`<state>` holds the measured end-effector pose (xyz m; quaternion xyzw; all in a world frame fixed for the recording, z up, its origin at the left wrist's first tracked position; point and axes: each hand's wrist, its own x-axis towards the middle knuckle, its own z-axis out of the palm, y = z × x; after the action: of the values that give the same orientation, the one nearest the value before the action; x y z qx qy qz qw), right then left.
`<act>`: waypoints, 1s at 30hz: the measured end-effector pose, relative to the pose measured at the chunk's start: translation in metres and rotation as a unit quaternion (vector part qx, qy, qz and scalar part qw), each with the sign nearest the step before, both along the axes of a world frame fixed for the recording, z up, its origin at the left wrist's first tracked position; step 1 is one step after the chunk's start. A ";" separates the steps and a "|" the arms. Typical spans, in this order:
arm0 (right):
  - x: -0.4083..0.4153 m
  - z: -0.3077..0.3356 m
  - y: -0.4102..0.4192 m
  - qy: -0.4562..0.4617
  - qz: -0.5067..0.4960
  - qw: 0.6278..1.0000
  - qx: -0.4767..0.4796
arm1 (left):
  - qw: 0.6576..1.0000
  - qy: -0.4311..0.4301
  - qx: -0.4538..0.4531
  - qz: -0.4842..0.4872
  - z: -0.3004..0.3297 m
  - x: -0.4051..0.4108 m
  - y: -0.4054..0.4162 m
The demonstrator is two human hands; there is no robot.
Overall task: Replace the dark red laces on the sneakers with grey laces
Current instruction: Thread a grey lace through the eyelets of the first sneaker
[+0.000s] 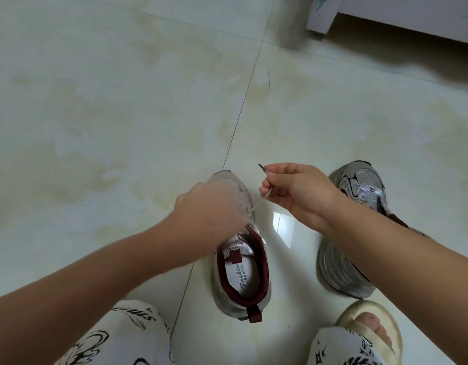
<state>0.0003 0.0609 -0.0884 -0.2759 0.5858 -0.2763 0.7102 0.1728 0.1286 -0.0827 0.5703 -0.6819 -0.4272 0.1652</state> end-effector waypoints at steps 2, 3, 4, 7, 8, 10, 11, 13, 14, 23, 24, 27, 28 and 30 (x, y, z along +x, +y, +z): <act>-0.005 -0.002 0.006 0.047 0.048 0.996 -0.052 | 0.998 0.056 -0.002 0.040 0.010 0.012 -0.003; -0.008 -0.003 0.009 0.098 0.097 0.986 -0.099 | 0.998 0.037 -0.013 0.054 0.012 0.018 -0.005; -0.012 -0.005 0.011 0.159 0.162 0.962 -0.154 | 0.997 -0.005 -0.023 0.067 0.010 0.024 -0.006; -0.017 -0.008 0.023 0.306 0.361 0.832 -0.288 | 0.970 -0.230 -0.027 0.076 0.001 0.033 -0.007; -0.019 -0.011 0.027 0.339 0.397 0.785 -0.333 | 0.955 -0.285 -0.043 0.074 -0.004 0.034 -0.005; -0.022 -0.018 0.036 0.384 0.429 0.706 -0.413 | 0.935 -0.338 -0.089 0.057 -0.011 0.032 0.002; -0.023 -0.020 0.040 0.391 0.436 0.687 -0.430 | 0.939 -0.320 -0.114 0.053 -0.015 0.028 0.005; -0.025 -0.022 0.043 0.396 0.437 0.678 -0.440 | 0.949 -0.265 -0.164 0.036 -0.014 0.013 0.010; -0.024 -0.023 0.042 0.397 0.434 0.675 -0.446 | 0.957 -0.249 -0.147 0.022 -0.013 0.003 0.012; -0.012 -0.019 0.044 0.365 0.450 0.728 -0.367 | 0.974 -0.219 0.017 0.059 -0.028 -0.041 0.017; -0.013 -0.019 0.044 0.345 0.424 0.774 -0.319 | 0.975 -0.211 0.018 0.068 -0.029 -0.040 0.017; -0.013 -0.021 0.044 0.306 0.329 0.865 -0.224 | 0.977 -0.200 0.017 0.070 -0.030 -0.039 0.019; -0.013 -0.020 0.045 0.306 0.322 0.870 -0.212 | 0.977 -0.201 0.019 0.071 -0.031 -0.039 0.019; -0.012 -0.018 0.050 0.321 0.328 0.861 -0.218 | 0.977 -0.198 0.023 0.080 -0.031 -0.041 0.019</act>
<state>-0.0113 0.1113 -0.1069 -0.6734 0.5818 -0.0437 0.4539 0.1321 0.1475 -0.1142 0.6999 -0.6432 -0.3070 0.0474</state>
